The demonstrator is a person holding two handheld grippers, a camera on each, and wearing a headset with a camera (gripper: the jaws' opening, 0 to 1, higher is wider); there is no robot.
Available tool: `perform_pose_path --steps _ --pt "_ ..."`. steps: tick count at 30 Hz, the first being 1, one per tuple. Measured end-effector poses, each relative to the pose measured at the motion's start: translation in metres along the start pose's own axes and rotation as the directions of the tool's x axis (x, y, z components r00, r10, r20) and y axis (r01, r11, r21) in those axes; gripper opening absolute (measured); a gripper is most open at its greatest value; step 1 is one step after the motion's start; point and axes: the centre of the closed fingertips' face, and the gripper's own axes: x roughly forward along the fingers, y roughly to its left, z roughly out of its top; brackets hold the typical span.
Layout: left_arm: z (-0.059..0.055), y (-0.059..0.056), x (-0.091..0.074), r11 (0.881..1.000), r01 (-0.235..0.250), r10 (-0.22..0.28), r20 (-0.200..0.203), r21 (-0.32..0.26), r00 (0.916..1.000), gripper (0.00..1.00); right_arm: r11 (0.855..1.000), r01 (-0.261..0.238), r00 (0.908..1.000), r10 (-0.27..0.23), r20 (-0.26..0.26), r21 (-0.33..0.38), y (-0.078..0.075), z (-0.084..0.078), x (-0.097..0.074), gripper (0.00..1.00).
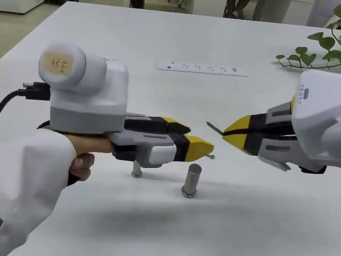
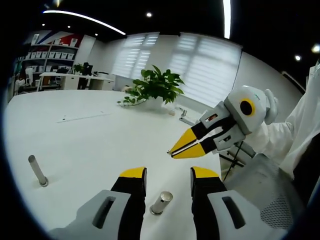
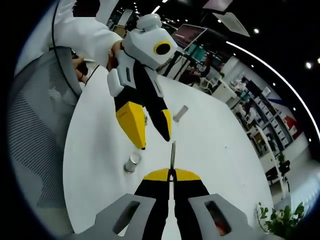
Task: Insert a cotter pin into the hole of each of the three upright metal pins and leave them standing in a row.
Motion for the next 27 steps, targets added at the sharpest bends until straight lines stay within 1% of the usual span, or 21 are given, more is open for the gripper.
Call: perform_pose_path --steps 6,7,10,16,18,22,24,25,27 --pt "0.003 -0.002 0.003 1.0 0.008 -0.008 0.005 -0.01 1.0 0.26 0.999 0.011 0.9999 -0.012 -0.008 -0.03 0.003 0.002 -0.002 0.0" --pt "0.003 -0.003 0.003 1.0 0.014 -0.014 0.007 -0.019 0.9999 0.25 0.999 0.017 0.9998 -0.017 -0.009 -0.037 0.003 0.003 -0.002 0.0" --pt "0.006 -0.003 0.004 1.0 0.015 -0.015 0.015 -0.012 0.9998 0.24 0.998 0.023 0.9996 -0.024 -0.014 -0.056 0.005 0.004 -0.003 0.0" --pt "0.008 -0.006 0.006 0.999 0.027 -0.027 0.02 -0.02 0.9995 0.19 0.997 0.037 0.9992 -0.038 -0.014 -0.075 0.006 0.007 -0.003 0.0" --pt "0.009 -0.007 0.007 0.999 0.032 -0.032 0.018 -0.023 0.9993 0.15 0.995 0.038 0.9991 -0.039 -0.016 -0.087 0.007 0.009 -0.003 0.0" --pt "0.009 -0.009 0.009 0.999 0.044 -0.043 0.014 -0.026 0.999 0.13 0.995 0.034 0.9992 -0.036 -0.016 -0.096 0.008 0.011 -0.003 0.0" --pt "0.009 -0.011 0.009 0.998 0.051 -0.051 0.012 -0.024 0.9987 0.09 0.994 0.036 0.9991 -0.038 -0.017 -0.101 0.009 0.011 -0.003 0.0" --pt "0.007 -0.013 0.01 0.998 0.062 -0.062 0.0 -0.024 0.9981 0.08 0.994 0.037 0.9991 -0.039 -0.017 -0.1 0.009 0.011 -0.003 0.0" --pt "0.006 -0.012 0.011 0.999 0.053 -0.053 -0.009 -0.01 0.9985 0.08 0.994 0.037 0.9991 -0.039 -0.017 -0.1 0.009 0.011 -0.003 0.0"
